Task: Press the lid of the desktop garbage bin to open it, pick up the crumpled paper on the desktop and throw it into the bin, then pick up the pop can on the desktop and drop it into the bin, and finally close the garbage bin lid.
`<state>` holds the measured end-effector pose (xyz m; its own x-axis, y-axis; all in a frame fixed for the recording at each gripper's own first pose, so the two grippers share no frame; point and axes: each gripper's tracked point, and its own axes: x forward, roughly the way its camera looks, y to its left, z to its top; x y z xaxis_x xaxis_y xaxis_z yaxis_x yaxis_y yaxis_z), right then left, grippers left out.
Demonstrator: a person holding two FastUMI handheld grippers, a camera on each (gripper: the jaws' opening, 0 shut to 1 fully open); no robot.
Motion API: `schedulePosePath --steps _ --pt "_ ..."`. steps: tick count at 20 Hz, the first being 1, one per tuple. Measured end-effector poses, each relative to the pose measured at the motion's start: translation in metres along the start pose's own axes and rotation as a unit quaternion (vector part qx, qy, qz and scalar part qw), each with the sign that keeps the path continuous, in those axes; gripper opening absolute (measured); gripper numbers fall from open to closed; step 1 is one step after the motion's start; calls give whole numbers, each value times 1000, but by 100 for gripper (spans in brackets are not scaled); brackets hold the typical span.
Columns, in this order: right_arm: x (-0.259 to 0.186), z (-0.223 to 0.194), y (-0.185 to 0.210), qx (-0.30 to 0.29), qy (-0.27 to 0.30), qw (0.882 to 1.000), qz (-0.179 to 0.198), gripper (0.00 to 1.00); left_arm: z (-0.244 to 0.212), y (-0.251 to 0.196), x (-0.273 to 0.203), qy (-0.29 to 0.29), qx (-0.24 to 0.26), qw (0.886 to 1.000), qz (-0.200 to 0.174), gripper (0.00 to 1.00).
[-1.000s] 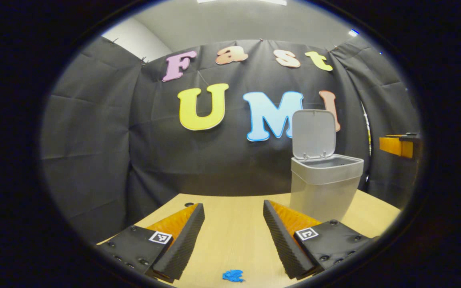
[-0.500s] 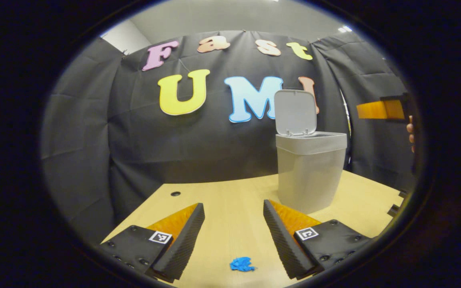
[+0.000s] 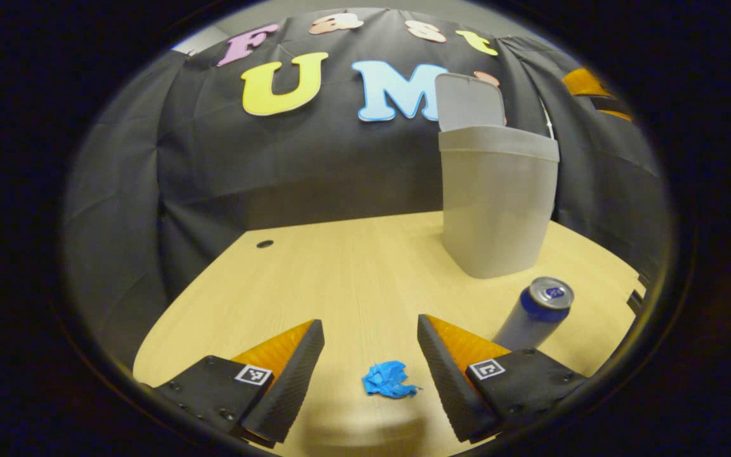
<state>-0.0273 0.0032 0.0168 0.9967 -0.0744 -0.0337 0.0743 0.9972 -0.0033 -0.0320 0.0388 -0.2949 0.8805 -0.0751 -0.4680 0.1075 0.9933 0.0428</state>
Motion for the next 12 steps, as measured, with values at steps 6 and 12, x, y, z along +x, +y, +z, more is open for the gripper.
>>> schedulePosePath --steps 6,12 --pt "3 -7 2 -10 12 1000 11 95 -45 -9 16 55 16 998 5 97" --pt "3 -13 4 -12 21 1000 18 95 -77 -18 25 98 19 995 -5 94"
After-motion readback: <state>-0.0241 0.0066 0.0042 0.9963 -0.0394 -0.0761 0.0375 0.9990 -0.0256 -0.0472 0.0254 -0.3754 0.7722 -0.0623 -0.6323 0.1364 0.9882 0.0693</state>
